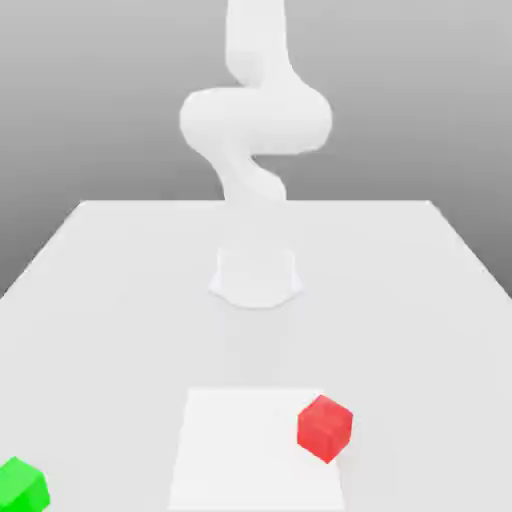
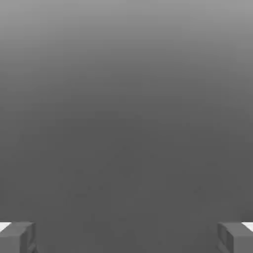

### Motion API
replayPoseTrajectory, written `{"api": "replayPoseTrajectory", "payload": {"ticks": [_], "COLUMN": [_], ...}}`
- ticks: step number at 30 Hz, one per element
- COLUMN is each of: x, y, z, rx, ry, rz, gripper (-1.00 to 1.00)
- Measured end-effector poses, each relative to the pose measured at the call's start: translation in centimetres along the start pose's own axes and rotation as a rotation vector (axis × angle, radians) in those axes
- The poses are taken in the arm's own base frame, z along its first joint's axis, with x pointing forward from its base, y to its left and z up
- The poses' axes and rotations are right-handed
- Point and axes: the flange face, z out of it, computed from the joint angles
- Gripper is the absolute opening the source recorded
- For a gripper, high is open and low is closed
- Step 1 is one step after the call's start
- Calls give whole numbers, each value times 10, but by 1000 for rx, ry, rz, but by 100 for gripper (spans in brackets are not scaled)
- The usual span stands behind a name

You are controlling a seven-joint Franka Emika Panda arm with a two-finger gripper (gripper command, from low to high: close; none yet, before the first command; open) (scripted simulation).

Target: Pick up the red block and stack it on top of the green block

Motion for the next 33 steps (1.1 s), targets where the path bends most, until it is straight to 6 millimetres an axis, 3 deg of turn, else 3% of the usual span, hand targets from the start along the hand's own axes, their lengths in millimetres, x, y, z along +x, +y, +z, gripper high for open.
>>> {"api": "replayPoseTrajectory", "payload": {"ticks": [4,8,12,16,21,26,27,33], "x": [-27,-68,-120,-178,-252,-283,-288,-291], "y": [4,18,41,74,124,153,157,160], "z": [95,177,248,305,355,396,403,406], "rx": [-63,-118,-167,-212,-257,-264,-264,-265], "ry": [-129,-255,-382,-510,-663,-683,-684,-685], "rz": [-136,-270,-405,-541,-705,-722,-722,-722], "gripper": [0,0,0,0,0,0,-100,-100]}}
